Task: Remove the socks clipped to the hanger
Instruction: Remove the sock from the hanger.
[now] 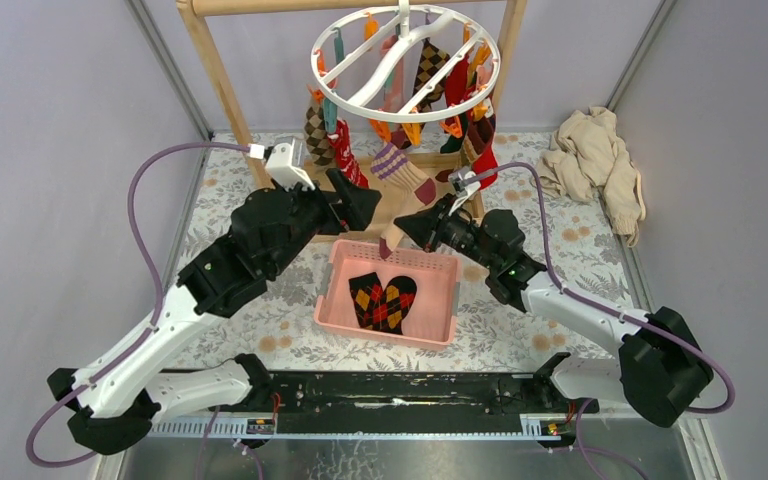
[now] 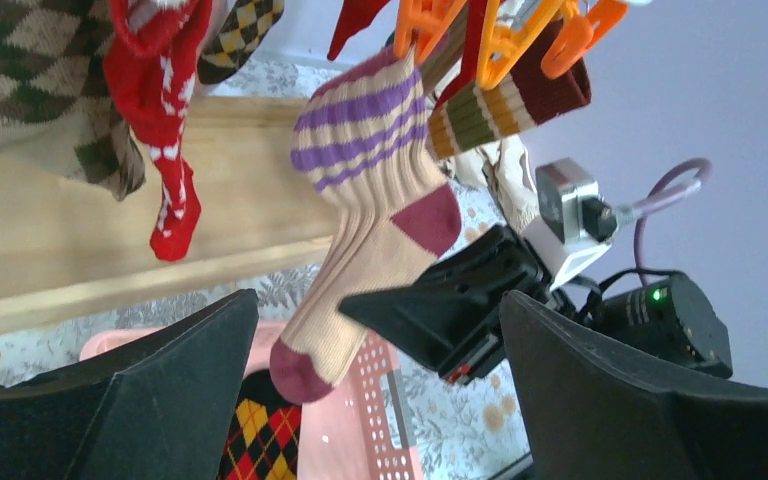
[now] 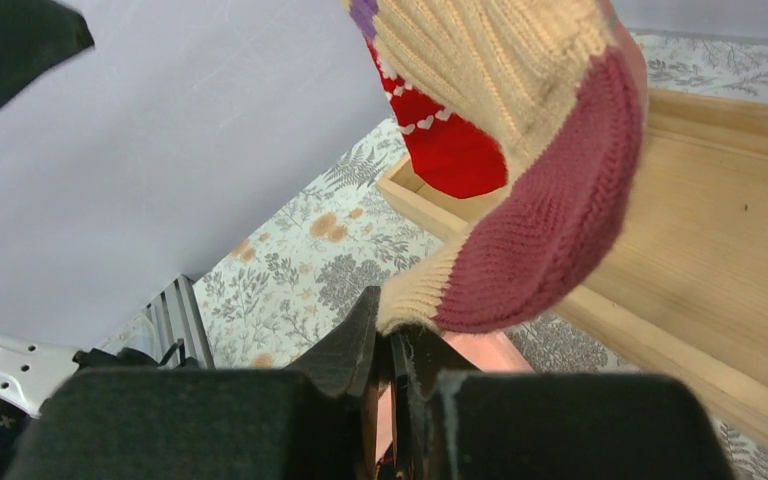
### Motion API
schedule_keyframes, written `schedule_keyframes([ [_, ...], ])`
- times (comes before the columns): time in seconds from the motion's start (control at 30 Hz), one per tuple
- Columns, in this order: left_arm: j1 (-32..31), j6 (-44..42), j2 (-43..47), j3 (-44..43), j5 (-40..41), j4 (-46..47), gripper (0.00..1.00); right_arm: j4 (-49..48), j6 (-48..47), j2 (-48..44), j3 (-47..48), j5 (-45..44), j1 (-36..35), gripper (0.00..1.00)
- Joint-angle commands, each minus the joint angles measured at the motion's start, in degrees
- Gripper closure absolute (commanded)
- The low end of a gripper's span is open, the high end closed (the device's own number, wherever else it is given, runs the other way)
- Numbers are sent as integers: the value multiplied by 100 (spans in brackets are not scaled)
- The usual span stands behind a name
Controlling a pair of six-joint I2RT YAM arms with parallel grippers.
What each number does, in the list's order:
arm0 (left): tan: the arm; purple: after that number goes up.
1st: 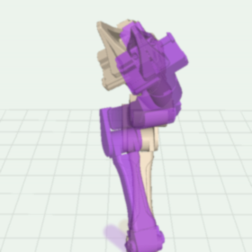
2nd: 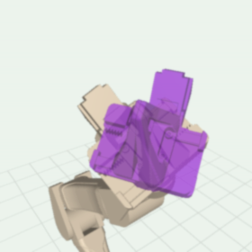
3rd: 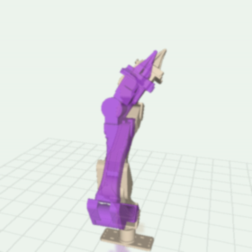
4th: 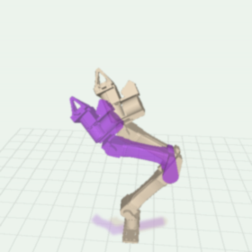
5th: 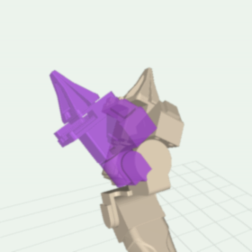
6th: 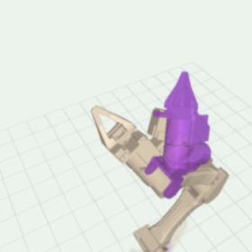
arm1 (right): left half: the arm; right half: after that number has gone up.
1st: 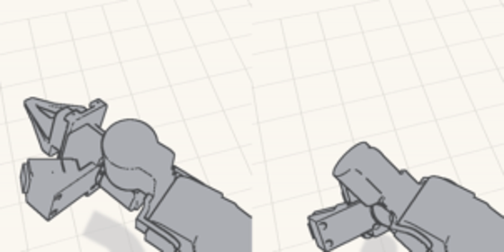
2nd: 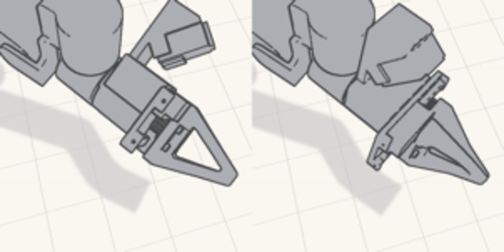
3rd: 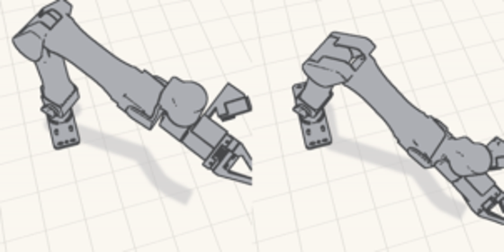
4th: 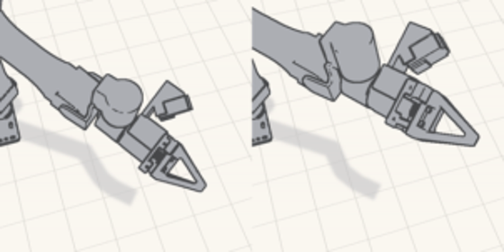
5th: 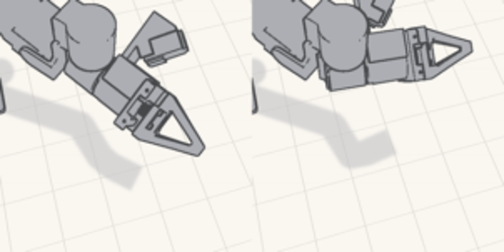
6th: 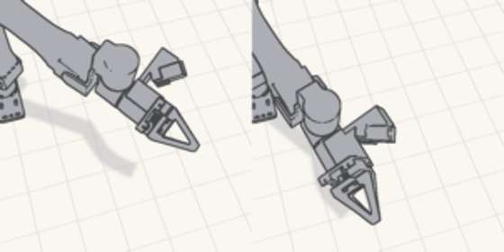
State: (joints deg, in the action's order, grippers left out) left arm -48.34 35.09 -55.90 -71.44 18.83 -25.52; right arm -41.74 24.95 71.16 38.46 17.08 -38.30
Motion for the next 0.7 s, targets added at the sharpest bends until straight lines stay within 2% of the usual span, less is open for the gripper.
schedule_keyframes([
  [0.0, -23, -313, -279, -240, 398, 734, 1, 278, -245, -227, 62, -10, -90, 92],
  [0.23, -25, -504, -680, -532, 791, 1331, 1, 544, -389, -239, 210, -84, -249, 94],
  [0.43, -23, -780, -795, -380, 970, 2065, 2, 721, -519, -203, 334, -203, -388, 97],
  [0.67, -32, -1074, -988, -289, 1054, 2560, 13, 797, -553, -200, 346, -240, -416, 98],
])
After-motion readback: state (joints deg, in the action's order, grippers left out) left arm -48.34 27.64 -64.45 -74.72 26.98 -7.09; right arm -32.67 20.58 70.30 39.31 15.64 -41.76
